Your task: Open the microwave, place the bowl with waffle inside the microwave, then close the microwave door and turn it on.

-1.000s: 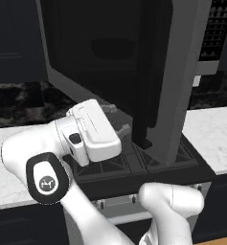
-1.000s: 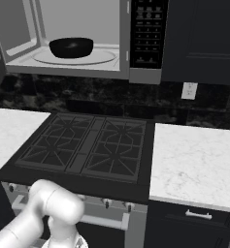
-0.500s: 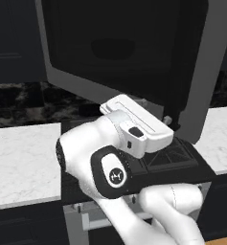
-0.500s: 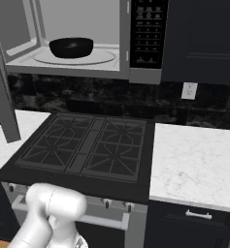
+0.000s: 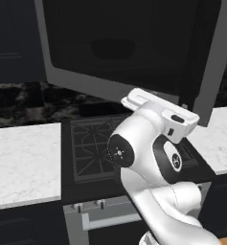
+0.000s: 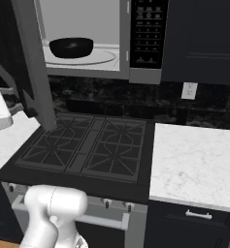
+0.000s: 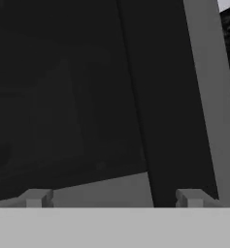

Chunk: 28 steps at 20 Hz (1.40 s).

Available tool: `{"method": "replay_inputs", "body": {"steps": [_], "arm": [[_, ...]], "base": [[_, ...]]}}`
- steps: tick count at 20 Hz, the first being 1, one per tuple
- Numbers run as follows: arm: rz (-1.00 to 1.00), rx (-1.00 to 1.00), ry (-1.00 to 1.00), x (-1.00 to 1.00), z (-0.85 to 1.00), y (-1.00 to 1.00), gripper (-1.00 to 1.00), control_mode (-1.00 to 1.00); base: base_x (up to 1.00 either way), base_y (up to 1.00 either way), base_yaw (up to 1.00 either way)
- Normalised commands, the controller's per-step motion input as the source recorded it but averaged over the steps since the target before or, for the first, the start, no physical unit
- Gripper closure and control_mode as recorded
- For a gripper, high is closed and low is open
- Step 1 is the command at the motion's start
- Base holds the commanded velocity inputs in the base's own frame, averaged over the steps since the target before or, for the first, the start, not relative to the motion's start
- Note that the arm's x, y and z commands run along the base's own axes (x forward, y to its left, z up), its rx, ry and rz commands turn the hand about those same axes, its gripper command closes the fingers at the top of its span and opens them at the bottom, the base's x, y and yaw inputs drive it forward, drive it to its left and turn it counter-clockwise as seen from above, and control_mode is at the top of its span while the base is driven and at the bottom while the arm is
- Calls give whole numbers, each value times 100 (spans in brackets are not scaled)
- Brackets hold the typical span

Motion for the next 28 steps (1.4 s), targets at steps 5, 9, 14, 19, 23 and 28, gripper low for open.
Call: {"method": "replay_inputs", "body": {"steps": [5,9,14,19,23,28], "arm": [[33,6,0,47,0,-43,-100,-100],[32,5,0,44,0,-41,-100,-100],[30,5,0,39,0,-38,-100,-100],[22,6,4,39,0,-34,-100,-100],[19,7,10,45,0,-29,-100,-100],[7,4,12,49,7,-18,-100,-100]], "base": [[0,0,0],[0,0,0],[0,0,0],[0,0,0],[0,0,0],[0,0,0]]}}
